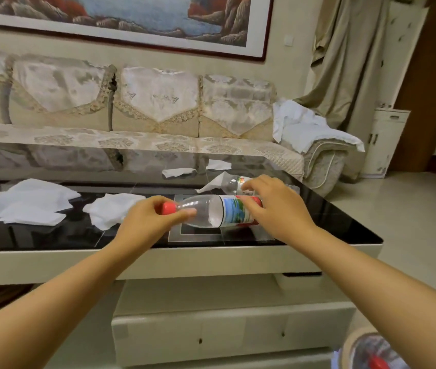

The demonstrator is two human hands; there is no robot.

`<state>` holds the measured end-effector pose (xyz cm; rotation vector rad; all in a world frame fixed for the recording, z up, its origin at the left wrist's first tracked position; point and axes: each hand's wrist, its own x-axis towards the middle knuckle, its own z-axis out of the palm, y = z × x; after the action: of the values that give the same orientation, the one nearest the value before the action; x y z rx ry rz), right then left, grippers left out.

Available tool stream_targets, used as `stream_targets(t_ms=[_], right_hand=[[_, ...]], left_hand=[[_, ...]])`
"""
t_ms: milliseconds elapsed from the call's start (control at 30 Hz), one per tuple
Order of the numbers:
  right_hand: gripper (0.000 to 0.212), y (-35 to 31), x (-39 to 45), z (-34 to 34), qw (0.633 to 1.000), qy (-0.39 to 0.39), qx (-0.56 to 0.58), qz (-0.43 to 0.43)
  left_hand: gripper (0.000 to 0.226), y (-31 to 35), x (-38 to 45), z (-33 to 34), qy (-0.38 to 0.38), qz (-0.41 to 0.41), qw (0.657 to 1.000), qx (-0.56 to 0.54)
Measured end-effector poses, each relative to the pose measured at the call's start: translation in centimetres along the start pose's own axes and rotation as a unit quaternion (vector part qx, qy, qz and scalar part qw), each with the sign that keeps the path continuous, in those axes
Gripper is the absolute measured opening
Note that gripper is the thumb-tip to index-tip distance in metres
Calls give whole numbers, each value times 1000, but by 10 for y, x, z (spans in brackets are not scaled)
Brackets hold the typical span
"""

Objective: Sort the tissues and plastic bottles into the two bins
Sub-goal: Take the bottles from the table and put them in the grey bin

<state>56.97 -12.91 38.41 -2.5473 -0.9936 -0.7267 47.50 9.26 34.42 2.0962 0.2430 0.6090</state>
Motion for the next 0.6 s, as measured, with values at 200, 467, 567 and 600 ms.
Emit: stream_targets(t_ms=[200,467,567,600], right_hand=[[78,8,11,14,998,-31,58,-24],[50,-5,13,27,982,3,184,-42],[52,-7,20,28,971,-26,238,-26],[55,-5,25,28,963,-42,265,-18]], left_hand=[[24,28,9,-7,102,-58,969,-217],[55,53,19,22,82,-45,936,-339],[74,51,17,41,43,-62,945,-318],[74,50,18,45,55,-69,945,-316]])
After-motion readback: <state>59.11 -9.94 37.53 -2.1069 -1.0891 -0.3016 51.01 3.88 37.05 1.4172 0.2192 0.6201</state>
